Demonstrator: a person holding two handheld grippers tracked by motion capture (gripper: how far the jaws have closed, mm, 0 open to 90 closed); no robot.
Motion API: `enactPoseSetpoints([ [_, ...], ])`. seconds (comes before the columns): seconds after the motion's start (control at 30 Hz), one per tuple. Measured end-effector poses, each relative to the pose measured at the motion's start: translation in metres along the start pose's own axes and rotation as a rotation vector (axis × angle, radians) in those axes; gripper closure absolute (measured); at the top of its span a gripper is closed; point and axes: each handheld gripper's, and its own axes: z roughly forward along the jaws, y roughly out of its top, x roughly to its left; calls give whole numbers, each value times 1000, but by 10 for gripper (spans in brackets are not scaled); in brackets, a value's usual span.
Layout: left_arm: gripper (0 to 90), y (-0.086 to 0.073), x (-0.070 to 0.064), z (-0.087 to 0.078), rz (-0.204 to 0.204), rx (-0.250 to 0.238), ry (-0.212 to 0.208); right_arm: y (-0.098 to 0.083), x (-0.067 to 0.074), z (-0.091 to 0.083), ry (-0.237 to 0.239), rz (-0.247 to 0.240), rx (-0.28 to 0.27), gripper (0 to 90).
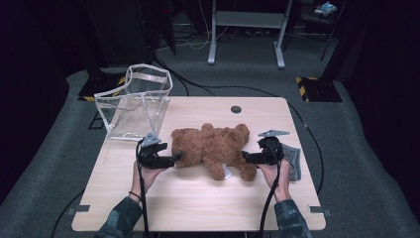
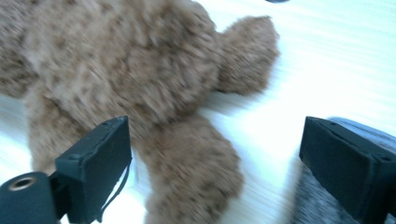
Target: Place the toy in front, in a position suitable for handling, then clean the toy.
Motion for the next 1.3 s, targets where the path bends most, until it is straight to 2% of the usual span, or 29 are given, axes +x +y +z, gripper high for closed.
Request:
enactPoseSetpoints([
  [0.03,201,-2,0,0,1,3,5,-2,-2,-2,-6,-6,9,68],
  [0.07,186,-5,0,1,-8,8,6,-5,-6,-5,-17,10,9,55],
  [0.13,184,-8,-1,2,-11,16,9,-7,-9,-6,-24,0,6,52],
  [0.2,176,-11,-1,4,-4,30,8,-15,-15,-12,-45,22,0,43],
  [0.27,177,-15,-1,5,2,36,15,-20,-21,-15,-52,18,-3,41],
  [0.37,191,-17,-2,7,11,41,22,-24,-25,-17,-78,27,-4,40],
  [0.43,236,-20,-3,9,18,49,24,-31,-33,-20,-99,39,0,44],
  [0.57,255,-26,-6,15,30,62,40,-38,-41,-21,-110,60,7,55],
  [0.6,262,-28,-7,16,28,54,37,-42,-46,-21,-125,71,18,63],
  [0.67,292,-32,-8,17,40,36,58,-45,-52,-23,-136,81,14,70],
  [0.73,301,-35,-9,18,36,22,63,-46,-54,-23,-136,85,13,73],
  [0.77,344,-38,-9,20,44,21,80,-48,-60,-23,-151,93,21,79],
  [0.83,366,-42,-9,22,44,22,85,-50,-61,-21,-167,109,37,83],
  [0.93,395,-47,-10,26,40,15,79,-52,-64,-17,-191,103,54,86],
  [0.97,407,-49,-11,28,59,18,91,-53,-65,-15,-190,100,57,87],
  [1.03,458,-53,-13,31,62,10,87,-53,-68,-9,-212,96,68,90],
  [1.07,481,-55,-13,33,56,-11,86,-53,-70,-5,-223,99,87,94],
  [1.1,492,-55,-13,33,56,-11,86,-53,-70,-5,-223,99,87,94],
  [1.17,486,-58,-14,32,52,-51,103,-52,-75,3,-226,102,102,101],
  [1.23,477,-59,-15,31,55,-66,118,-52,-76,4,-229,96,103,102],
  [1.27,441,-59,-16,30,57,-75,134,-52,-76,9,-235,108,120,103],
  [1.3,413,-58,-17,28,49,-94,137,-52,-78,10,-235,96,121,104],
])
